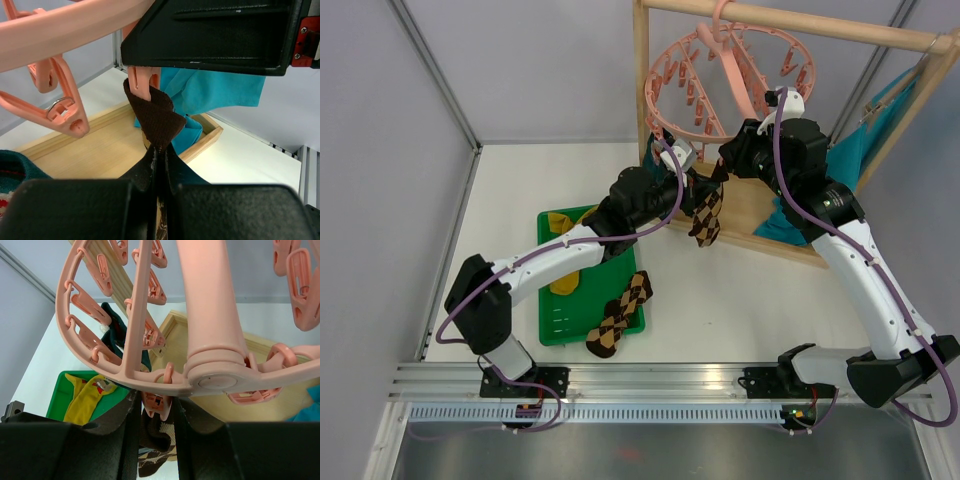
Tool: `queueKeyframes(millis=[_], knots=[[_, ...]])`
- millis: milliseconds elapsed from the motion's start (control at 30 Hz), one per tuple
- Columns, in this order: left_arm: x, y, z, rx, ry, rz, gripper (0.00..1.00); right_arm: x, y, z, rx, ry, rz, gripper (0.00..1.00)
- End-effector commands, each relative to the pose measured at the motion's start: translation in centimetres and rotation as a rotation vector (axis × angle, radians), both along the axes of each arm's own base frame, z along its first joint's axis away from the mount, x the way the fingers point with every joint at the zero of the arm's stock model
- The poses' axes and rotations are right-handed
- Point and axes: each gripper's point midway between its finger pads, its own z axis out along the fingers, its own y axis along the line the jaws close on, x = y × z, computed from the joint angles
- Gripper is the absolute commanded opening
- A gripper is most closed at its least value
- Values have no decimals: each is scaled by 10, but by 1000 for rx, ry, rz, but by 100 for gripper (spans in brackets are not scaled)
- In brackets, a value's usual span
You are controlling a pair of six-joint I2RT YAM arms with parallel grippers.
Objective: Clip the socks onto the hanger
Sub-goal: Clamp the sock onto the hanger.
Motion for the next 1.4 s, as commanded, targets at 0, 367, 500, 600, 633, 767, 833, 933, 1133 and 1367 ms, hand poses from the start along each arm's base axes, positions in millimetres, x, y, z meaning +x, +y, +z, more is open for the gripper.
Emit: queueKeyframes(millis=[0, 367, 500, 600, 633, 767, 833, 933, 1133, 1367], knots=[[-7, 2, 53, -87, -111, -10, 2, 5, 0, 30, 35, -88, -7, 0], [-7, 2, 64, -108, -114, -10, 2, 5, -2, 28, 18, -92, -15, 0], [-6, 1, 61, -103, -108, -9, 2, 5, -2, 28, 13, -92, -14, 0], [-6, 0, 60, -102, -107, -9, 2, 5, -2, 28, 15, -93, -14, 9], [-6, 0, 62, -103, -108, -9, 2, 4, -3, 29, 15, -98, -14, 13], [-2, 0, 58, -91, -95, 5, 2, 0, -3, 35, 25, -107, -10, 42], [1, 0, 55, -89, -83, 17, 2, -3, -2, 40, 41, -117, -2, 52], [10, 7, 50, -91, -42, 67, 2, -8, 0, 47, 61, -124, 19, 66], [33, 33, 38, -124, 81, 142, 2, -26, 5, 60, 102, -142, 75, 72], [59, 63, 36, -76, 163, 271, 2, -51, 1, 71, 124, -171, 105, 74]])
